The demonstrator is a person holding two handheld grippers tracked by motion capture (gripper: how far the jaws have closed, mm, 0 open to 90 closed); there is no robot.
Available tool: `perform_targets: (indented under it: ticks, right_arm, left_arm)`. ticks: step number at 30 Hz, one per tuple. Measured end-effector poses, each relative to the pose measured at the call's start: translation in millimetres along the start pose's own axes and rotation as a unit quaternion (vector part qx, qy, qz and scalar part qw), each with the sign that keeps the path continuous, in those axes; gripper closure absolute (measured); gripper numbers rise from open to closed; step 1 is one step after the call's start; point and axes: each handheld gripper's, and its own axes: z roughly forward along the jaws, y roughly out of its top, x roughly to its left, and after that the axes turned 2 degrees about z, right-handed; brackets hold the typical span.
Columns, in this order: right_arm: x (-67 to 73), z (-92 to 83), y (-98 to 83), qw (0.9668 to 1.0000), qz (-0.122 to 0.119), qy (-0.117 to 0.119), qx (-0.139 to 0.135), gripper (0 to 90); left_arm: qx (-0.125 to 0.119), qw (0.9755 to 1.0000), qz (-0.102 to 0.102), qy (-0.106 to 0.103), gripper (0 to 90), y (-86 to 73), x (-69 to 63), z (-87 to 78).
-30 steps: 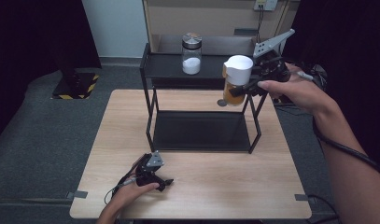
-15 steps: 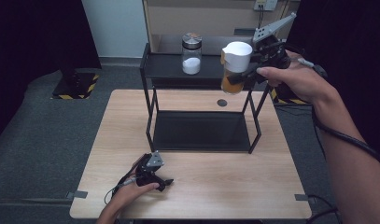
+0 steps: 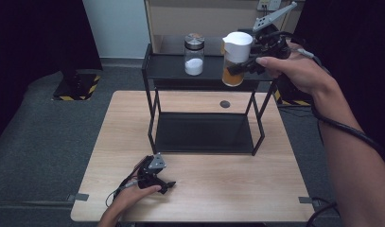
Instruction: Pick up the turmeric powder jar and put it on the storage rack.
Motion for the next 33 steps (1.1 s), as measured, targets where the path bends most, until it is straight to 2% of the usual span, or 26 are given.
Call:
perform_targets:
  ticks: [19, 33]
  right_arm:
    - [-25.9, 17.8, 3.5, 0.9995, 0.024, -0.018, -0.004, 31.8]
    - [-35.4, 29.6, 4.1, 0.9986, 0.038, -0.036, 0.002, 31.8]
  left_arm:
    - [0.000, 1.0000, 0.001, 0.000, 0.0, 0.0, 0.0, 0.0]
    - [0.000, 1.0000, 0.001, 0.000, 0.0, -0.1, 0.0, 0.0]
